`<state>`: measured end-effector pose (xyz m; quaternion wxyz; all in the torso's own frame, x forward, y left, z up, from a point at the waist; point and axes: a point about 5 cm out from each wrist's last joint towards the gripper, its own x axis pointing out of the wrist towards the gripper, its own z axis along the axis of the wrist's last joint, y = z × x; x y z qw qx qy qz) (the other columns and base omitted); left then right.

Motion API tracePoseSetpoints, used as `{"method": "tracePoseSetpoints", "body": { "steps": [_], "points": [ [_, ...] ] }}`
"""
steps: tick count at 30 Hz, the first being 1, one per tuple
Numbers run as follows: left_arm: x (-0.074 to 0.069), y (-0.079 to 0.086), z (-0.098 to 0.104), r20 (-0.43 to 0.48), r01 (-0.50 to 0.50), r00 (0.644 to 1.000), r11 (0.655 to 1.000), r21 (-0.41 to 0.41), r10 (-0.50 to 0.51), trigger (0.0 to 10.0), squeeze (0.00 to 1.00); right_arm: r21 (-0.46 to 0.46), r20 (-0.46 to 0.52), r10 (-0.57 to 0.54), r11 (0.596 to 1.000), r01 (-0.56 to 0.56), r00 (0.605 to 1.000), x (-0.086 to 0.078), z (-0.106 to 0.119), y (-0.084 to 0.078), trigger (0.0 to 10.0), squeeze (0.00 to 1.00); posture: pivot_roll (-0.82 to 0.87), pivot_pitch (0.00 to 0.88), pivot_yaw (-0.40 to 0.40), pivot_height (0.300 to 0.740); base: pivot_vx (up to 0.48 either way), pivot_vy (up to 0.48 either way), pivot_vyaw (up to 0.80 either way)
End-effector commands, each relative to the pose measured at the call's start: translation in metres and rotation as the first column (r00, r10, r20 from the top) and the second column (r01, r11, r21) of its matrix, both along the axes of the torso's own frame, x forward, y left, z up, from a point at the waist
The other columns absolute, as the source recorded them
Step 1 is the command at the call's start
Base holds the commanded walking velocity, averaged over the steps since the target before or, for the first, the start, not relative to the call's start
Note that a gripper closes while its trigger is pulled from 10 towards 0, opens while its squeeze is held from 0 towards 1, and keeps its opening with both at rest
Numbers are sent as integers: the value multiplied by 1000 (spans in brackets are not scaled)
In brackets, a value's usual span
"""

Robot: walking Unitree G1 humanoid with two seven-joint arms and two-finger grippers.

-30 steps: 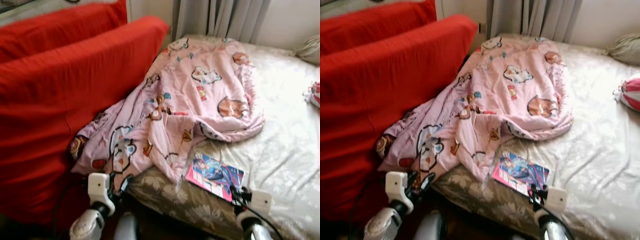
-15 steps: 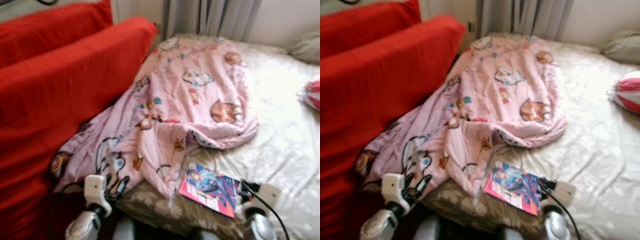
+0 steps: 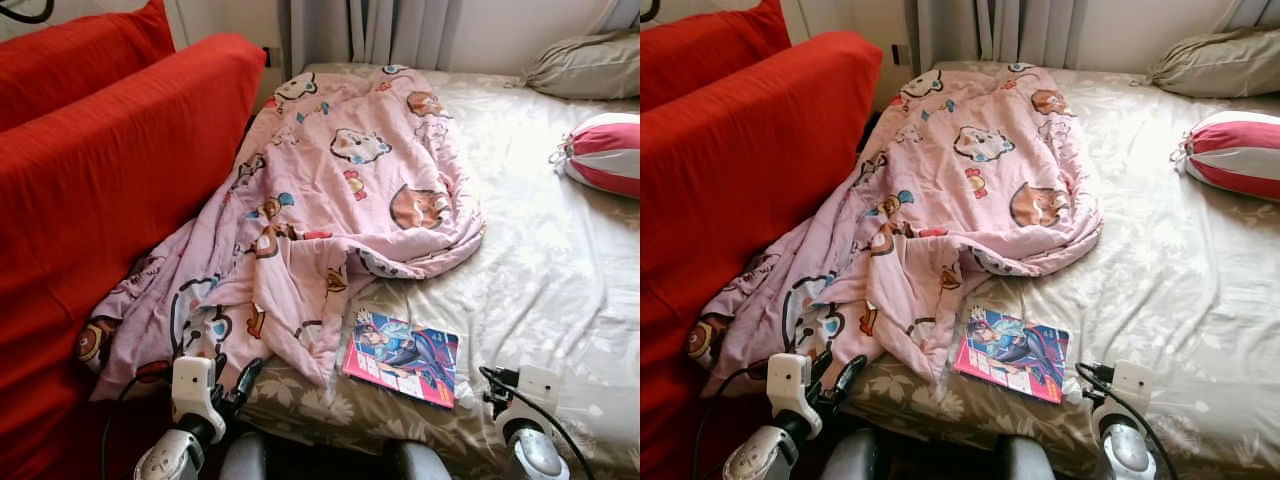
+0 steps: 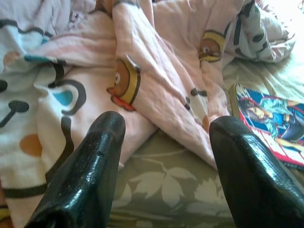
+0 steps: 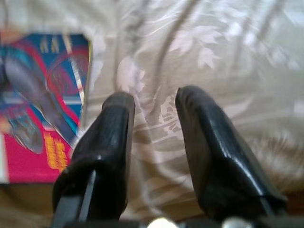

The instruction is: Clean up the room

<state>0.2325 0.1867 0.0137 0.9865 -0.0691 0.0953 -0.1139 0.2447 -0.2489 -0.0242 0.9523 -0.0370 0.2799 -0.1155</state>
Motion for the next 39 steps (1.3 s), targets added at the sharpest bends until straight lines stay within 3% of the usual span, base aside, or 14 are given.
{"method": "tracePoseSetpoints", "body": {
  "steps": [1, 2, 4, 6, 9, 10, 14, 15, 16, 18, 23, 26, 27, 39],
  "points": [
    [-3, -1, -1, -12, 14, 1000, 1000, 3, -14, 10000, 0, -87, -81, 123, 988, -130, 989, 2, -1, -1, 10000, 0, 113, 153, -3, 632, 0, 0, 0],
    [-6, 0, 0, -14, 13, 1000, 1000, 5, -13, 10000, 0, -238, -195, 340, 894, -380, 920, 8, 5, -4, 10000, 0, 121, 168, 2, 632, 0, 0, 0],
    [-8, 1, 0, -17, 14, 1000, 1000, 8, -14, 10000, 0, -274, -243, 401, 845, -459, 883, 11, 8, -8, 10000, 0, 127, 178, 5, 632, 0, 0, 0],
    [-13, 3, -1, -28, 14, 1000, 1000, 16, -14, 10000, 0, -359, -320, 496, 725, -588, 807, 20, 19, -14, 10000, 0, 134, 195, 9, 632, 0, 0, 0],
    [-16, 4, -2, -33, 16, 999, 1000, 20, -15, 10000, 0, -403, -359, 525, 659, -635, 772, 27, 27, -20, 10000, 0, 139, 208, 15, 632, 0, 0, 0],
    [-18, 5, -1, -36, 15, 999, 1000, 22, -14, 10000, 0, -398, -354, 533, 657, -640, 768, 33, 34, -23, 10000, 1000, 140, 218, 20, 632, 0, 0, 0],
    [-21, 7, 0, -41, 14, 999, 1000, 24, -13, 10000, 0, -380, -352, 581, 628, -679, 734, 41, 44, -22, 10000, 1000, 145, 229, 23, 632, 0, 0, 0],
    [-22, 7, 0, -47, 16, 999, 1000, 27, -15, 10000, 0, -384, -395, 610, 570, -726, 687, 41, 44, -21, 10000, 1000, 148, 235, 26, 632, 0, 0, 0],
    [-23, 8, 0, -55, 19, 998, 999, 29, -18, 10000, 0, -390, -494, 635, 448, -804, 594, 39, 42, -21, 10000, 1000, 148, 246, 30, 632, 0, 0, 0],
    [-25, 8, 0, -57, 21, 998, 999, 28, -20, 10000, 0, -398, -565, 627, 361, -843, 535, 37, 41, -23, 10000, 1000, 150, 251, 31, 632, 0, 0, 0],
    [-31, 9, 1, -68, 22, 997, 999, 33, -20, 10000, 0, -397, -568, 630, 355, -846, 530, 41, 43, -21, 10000, 1000, 173, 272, 37, 632, 0, 0, 0],
    [-38, 12, 2, -80, 16, 997, 999, 38, -13, 10000, 0, -385, -604, 620, 323, -865, 501, 39, 42, -23, 10000, 996, 179, 287, 42, 632, 0, 0, 0],
    [-40, 13, 2, -86, 15, 996, 999, 41, -11, 10000, 0, -382, -613, 615, 320, -867, 497, 39, 42, -24, 10000, 0, 180, 288, 42, 632, 0, 0, 0],
    [-55, 18, 3, -119, 17, 993, 998, 52, -11, 10000, 0, -388, -610, 599, 346, -854, 519, 43, 44, -24, 10000, 0, 194, 318, 59, 632, 0, 0, 0]
  ]
}}
